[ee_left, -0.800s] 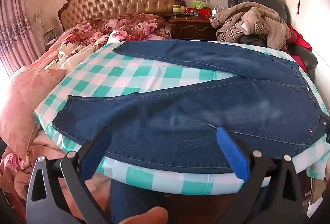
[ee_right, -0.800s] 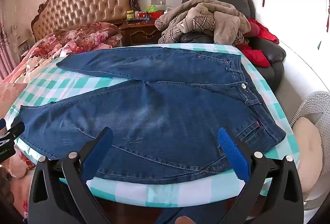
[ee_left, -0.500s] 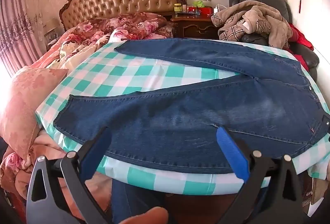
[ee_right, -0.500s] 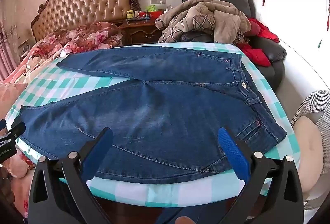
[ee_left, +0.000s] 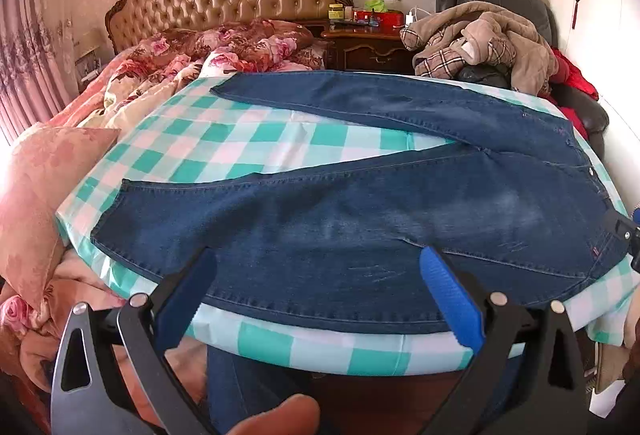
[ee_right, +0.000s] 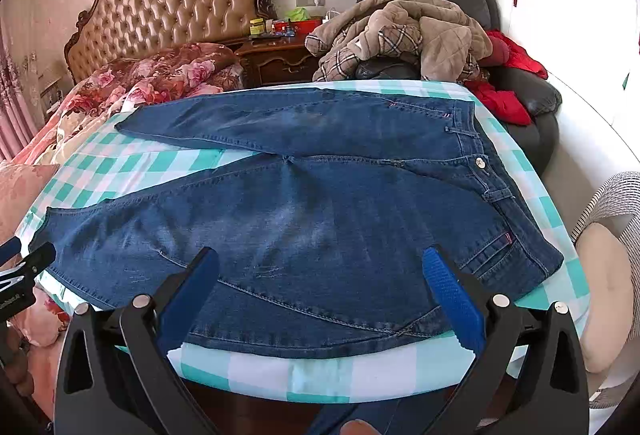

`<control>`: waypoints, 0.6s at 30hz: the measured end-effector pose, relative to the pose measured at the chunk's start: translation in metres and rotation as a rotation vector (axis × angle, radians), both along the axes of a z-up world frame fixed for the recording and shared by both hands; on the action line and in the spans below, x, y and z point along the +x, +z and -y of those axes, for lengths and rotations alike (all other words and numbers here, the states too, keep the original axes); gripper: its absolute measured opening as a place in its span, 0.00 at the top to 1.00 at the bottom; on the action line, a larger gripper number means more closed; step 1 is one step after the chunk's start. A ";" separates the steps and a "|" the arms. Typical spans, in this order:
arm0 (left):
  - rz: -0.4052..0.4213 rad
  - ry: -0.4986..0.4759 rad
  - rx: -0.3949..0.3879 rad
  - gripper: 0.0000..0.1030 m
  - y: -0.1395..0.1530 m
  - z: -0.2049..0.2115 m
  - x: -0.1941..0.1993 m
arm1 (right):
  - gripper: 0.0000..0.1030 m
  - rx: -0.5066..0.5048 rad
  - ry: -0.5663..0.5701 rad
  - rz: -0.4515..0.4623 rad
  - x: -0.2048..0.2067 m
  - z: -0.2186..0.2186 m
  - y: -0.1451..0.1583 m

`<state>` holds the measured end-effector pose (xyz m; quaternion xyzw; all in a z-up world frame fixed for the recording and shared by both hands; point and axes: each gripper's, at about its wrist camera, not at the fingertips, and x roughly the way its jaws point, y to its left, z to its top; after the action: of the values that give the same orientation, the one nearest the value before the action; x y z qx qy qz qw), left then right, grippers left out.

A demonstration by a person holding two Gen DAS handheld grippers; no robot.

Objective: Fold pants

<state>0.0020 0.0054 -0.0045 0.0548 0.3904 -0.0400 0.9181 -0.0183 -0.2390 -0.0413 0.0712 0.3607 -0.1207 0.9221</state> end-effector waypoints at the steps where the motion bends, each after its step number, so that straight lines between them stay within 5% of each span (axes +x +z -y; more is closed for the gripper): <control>1: -0.002 0.001 -0.004 0.01 0.000 0.000 0.000 | 0.04 -0.001 0.003 0.001 0.000 -0.001 0.000; 18: -0.009 0.005 -0.016 0.01 0.000 -0.003 0.004 | 0.04 0.010 0.026 0.000 0.003 -0.006 -0.001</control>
<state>0.0062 0.0079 -0.0046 0.0465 0.3943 -0.0409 0.9169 -0.0148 -0.2333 -0.0422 0.0711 0.3621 -0.1066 0.9233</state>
